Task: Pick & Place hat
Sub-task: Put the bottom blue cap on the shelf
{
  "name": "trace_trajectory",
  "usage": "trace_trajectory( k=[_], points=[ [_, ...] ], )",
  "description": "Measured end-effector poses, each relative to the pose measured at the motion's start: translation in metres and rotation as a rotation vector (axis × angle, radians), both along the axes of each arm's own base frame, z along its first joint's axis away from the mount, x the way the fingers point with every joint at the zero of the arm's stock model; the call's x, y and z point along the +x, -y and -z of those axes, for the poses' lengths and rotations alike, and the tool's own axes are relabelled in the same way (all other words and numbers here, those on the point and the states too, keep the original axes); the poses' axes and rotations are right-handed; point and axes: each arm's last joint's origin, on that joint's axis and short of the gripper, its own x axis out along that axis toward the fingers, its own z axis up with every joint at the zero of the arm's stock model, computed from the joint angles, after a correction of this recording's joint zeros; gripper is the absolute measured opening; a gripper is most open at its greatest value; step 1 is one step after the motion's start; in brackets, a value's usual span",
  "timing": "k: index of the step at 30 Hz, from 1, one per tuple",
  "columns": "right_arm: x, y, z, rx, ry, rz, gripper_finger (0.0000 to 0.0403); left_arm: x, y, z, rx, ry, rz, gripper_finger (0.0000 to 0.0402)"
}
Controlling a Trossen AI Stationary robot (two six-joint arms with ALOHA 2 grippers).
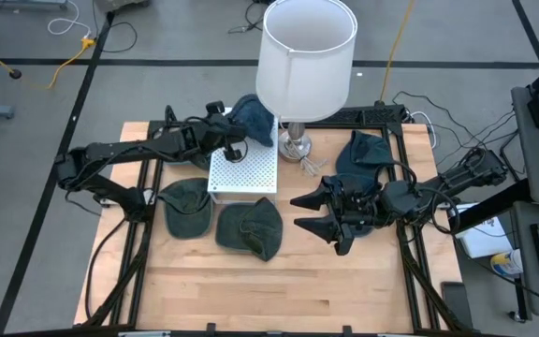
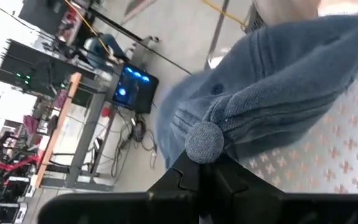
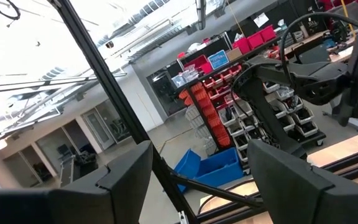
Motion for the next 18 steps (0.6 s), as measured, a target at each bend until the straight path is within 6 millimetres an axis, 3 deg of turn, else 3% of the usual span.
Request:
trace_trajectory(
  k=[8,18],
  points=[
    [0.0,-0.001,0.0,0.007,0.0,-0.006,0.0256,0.004,0.011,0.002,0.002,-0.02,0.019,0.0014],
    [0.0,-0.001,0.0,0.005,0.002,-0.032,0.0256,0.006,0.019,0.003,0.016,-0.034,0.015,0.0106]
  ],
)
